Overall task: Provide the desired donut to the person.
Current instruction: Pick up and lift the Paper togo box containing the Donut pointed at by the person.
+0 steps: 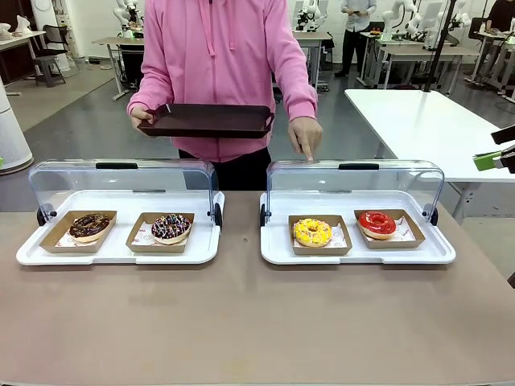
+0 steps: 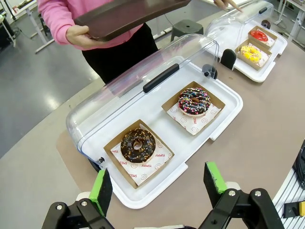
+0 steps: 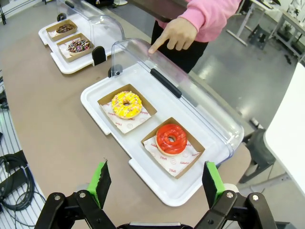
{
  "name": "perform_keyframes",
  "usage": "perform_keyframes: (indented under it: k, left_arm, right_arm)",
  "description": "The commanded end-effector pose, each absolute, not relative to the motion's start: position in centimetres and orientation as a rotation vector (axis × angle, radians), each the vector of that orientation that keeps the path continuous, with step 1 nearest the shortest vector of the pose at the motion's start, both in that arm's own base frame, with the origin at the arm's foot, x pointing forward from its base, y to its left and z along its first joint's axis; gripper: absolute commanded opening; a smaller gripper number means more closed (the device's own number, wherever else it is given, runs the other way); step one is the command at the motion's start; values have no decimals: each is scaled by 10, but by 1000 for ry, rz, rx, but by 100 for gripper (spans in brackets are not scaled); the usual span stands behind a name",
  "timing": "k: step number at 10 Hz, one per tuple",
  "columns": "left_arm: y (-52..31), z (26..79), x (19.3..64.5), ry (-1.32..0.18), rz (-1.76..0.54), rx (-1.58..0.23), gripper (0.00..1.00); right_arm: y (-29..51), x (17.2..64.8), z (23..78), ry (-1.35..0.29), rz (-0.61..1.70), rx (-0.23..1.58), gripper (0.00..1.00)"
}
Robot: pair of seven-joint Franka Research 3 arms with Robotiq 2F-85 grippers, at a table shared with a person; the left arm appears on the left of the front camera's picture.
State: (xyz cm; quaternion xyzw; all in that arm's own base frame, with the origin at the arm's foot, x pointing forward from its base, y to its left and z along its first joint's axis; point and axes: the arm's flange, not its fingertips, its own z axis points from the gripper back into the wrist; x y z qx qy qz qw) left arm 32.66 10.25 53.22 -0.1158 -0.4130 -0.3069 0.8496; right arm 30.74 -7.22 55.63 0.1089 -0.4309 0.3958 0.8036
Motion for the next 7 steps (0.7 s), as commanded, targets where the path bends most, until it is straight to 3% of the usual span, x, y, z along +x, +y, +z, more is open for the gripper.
perform_keyframes:
  k: [1,7]
  left_arm:
    - [103,532,327,-870,-649,-241,100]
    - [103,532,327,-870,-649,-241,100]
  right_arm:
    - [-71,308,556,-923,846,240,100]
    - [-71,308,556,-923,846,240,100]
